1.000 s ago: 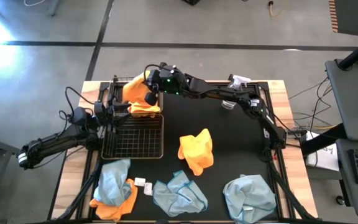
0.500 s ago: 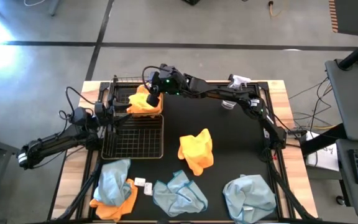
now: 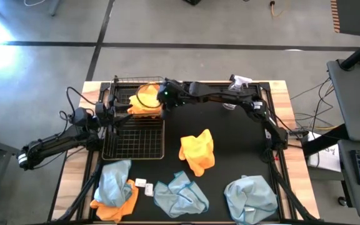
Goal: Sort microfiber towel by color & place in baskets
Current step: Put the right orange microfiber towel into the top wire basket
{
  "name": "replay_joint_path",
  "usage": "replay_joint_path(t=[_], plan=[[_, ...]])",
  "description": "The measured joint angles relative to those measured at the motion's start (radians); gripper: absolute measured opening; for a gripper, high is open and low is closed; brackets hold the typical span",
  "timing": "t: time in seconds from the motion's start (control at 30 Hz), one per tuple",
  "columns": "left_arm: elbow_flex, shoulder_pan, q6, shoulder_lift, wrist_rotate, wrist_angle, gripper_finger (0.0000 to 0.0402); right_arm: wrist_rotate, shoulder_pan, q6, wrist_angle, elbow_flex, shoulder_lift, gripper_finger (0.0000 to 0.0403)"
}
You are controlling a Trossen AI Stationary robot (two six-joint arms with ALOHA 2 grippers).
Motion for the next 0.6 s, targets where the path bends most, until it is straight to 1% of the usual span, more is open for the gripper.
replay_joint_path(t=[0.17, 0.33, 0.6], plan=[[0.0, 0.0, -0.011, 0.0, 0.0, 0.0, 0.0194, -0.009, 0.054, 0.001, -0.102, 0.0, -0.033, 0.0117], [0.0, 0.0, -0.041, 0.0, 0.0, 0.001, 0.0194, -0.009, 0.104, 0.047, -0.211, 0.0, -0.078, 0.0113], [0.0, 0.0, -0.083, 0.0, 0.0, 0.004, 0.0194, -0.008, 0.175, 0.193, -0.442, 0.0, -0.124, 0.0115]])
